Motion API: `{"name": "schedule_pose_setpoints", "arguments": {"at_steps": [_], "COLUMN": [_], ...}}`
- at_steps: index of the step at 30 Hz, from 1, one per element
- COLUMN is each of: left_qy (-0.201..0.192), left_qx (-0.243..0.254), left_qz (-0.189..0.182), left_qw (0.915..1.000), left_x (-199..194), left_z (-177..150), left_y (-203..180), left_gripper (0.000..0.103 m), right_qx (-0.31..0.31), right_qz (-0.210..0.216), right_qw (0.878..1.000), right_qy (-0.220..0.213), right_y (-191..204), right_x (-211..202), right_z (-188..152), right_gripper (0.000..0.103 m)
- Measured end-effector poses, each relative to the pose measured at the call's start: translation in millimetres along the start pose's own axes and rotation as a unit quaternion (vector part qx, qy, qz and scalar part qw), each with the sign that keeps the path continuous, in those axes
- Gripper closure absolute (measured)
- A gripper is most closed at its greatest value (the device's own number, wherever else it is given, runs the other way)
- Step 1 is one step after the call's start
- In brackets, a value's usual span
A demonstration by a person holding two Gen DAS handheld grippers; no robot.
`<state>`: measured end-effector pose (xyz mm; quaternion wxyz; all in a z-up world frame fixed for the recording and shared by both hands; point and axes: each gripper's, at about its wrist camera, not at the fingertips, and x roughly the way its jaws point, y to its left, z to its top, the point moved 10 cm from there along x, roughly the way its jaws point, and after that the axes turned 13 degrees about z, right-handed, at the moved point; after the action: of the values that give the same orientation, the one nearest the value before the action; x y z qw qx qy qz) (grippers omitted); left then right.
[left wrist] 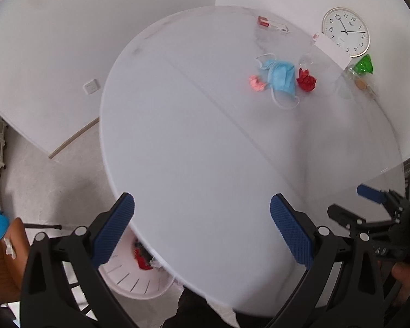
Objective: Collect trash
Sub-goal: 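Move both grippers back toward the table, then grasp the pink wrapper with the left gripper while the right gripper grasps the blue face mask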
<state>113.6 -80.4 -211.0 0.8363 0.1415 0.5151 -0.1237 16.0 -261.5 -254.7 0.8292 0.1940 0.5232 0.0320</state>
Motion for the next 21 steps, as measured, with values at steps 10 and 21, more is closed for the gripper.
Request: {"name": "schedule_pose_setpoints", "arguments": {"at_steps": [10,21], "left_qy": [-0.002,0.057], "left_qx": [0.016,-0.032], "left_qz": [-0.028,-0.034], "left_qw": [0.9995,0.9973], "left_x": [42,143], "left_z": [81,163], "left_y": [-64,-121], "left_gripper": [0.008,0.024], "right_qx": [0.044,0.081], "right_qz": [-0.004,-0.003], "right_qw": [0.999,0.997], "right_qy": [-0.016,-0.014], "right_y": [-51,-110], "right_x": [0,18], "right_z": [27,67], "right_gripper": [0.003,0.003]}}
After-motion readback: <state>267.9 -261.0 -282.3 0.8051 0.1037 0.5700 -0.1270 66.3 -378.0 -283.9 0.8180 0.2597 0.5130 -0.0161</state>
